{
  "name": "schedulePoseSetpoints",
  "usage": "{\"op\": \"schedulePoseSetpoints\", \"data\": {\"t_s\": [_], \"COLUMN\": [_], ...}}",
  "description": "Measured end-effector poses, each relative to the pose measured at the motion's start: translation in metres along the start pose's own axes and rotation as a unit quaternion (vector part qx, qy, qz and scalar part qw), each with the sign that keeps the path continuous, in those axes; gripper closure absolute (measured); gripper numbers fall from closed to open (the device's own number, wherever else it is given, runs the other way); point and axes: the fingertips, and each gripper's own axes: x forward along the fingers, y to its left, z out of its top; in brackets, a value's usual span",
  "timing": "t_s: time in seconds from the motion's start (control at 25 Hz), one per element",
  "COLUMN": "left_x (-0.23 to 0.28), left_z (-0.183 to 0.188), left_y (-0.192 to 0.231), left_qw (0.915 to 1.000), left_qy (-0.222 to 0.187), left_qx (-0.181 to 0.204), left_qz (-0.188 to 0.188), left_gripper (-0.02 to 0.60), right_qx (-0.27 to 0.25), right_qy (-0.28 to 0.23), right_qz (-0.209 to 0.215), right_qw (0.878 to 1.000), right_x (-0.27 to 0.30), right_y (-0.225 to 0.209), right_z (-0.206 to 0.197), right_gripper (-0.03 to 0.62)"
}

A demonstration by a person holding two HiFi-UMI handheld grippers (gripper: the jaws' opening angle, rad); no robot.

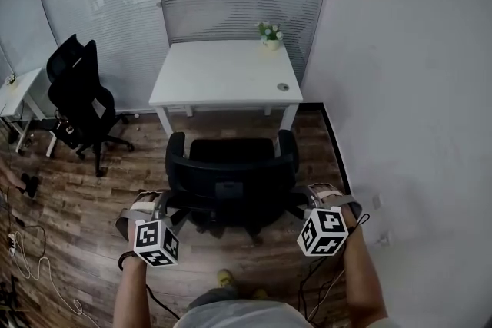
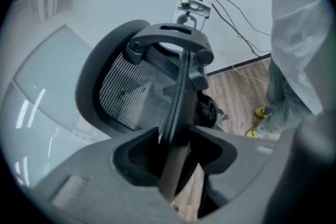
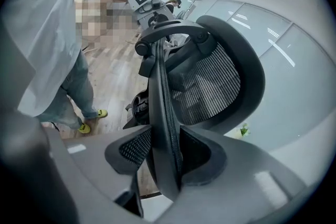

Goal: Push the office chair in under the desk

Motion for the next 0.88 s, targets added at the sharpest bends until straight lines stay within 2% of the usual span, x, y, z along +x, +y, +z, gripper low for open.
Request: {"op": "schedulePoseSetpoints", "data": {"t_s": [0.2,0.6,0.88], "left_x": [0.014,0.042,0.061], "left_z": [0.003,0.008,-0.005], "left_y": [0.012,0.042,0.074], "left_qw": [0.9997,0.9998,0.9998], "left_qy": [-0.017,-0.009,-0.005], "left_qx": [0.006,0.002,0.001], "left_qz": [0.015,0.016,0.021], "left_gripper": [0.399,0.402,0.396], "right_qx": [0.012,0.016,0.023], "right_qy": [0.011,0.005,0.005], "right_qz": [-0.002,-0.002,-0.008], "right_qw": [1.000,1.000,1.000], "right_x": [0.012,0.034,0.054], "right_y": [-0.017,-0.059,-0.086], "right_z": [-0.008,-0.023,-0.017], "right_gripper": [0.424,0.414,0.414]}}
